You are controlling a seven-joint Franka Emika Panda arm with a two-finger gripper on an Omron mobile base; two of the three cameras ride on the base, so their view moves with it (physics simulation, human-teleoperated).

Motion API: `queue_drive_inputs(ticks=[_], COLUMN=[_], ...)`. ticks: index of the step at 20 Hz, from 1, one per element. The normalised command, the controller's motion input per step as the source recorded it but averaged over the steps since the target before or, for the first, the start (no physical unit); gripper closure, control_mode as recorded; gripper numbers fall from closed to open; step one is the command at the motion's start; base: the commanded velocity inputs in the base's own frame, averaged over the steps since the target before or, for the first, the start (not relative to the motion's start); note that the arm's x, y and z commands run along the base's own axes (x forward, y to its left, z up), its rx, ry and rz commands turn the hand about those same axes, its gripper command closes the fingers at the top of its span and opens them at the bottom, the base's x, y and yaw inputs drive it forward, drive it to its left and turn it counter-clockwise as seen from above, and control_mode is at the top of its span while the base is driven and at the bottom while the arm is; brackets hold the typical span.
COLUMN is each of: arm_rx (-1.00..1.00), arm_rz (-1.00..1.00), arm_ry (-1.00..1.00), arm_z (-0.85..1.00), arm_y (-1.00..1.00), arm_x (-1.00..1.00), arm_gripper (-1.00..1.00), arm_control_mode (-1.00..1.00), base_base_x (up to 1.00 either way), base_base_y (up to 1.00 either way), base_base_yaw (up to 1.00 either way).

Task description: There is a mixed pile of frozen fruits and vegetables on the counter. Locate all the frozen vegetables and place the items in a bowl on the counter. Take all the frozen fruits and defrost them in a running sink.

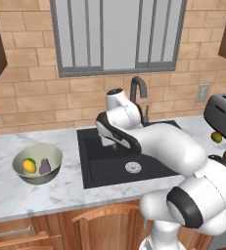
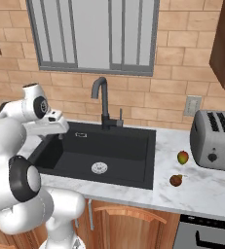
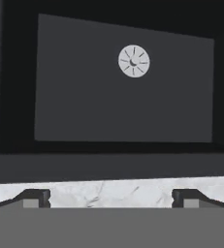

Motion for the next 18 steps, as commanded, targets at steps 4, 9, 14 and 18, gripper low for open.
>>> queue_drive_inputs(ticks=[4, 9, 14, 18], arm_rx=[0.01, 0.02, 0.08, 0.11], arm_rz=[-0.13, -0.13, -0.17, -0.19], arm_ry=[0.05, 0.03, 0.07, 0.08], arm_z=[0.00, 0.00, 0.00, 0.00], arm_y=[-0.74, -0.67, -0.70, -0.71], arm_x=[0.01, -0.02, -0.10, -0.13], arm_gripper=[-1.00, -1.00, -1.00, -1.00], arm_control_mode=[-1.00, -1.00, -1.00, -1.00], base_base_x=[0.00, 0.00, 0.00, 0.00], base_base_y=[0.00, 0.00, 0.00, 0.00], base_base_yaw=[0.00, 0.00, 0.00, 0.00])
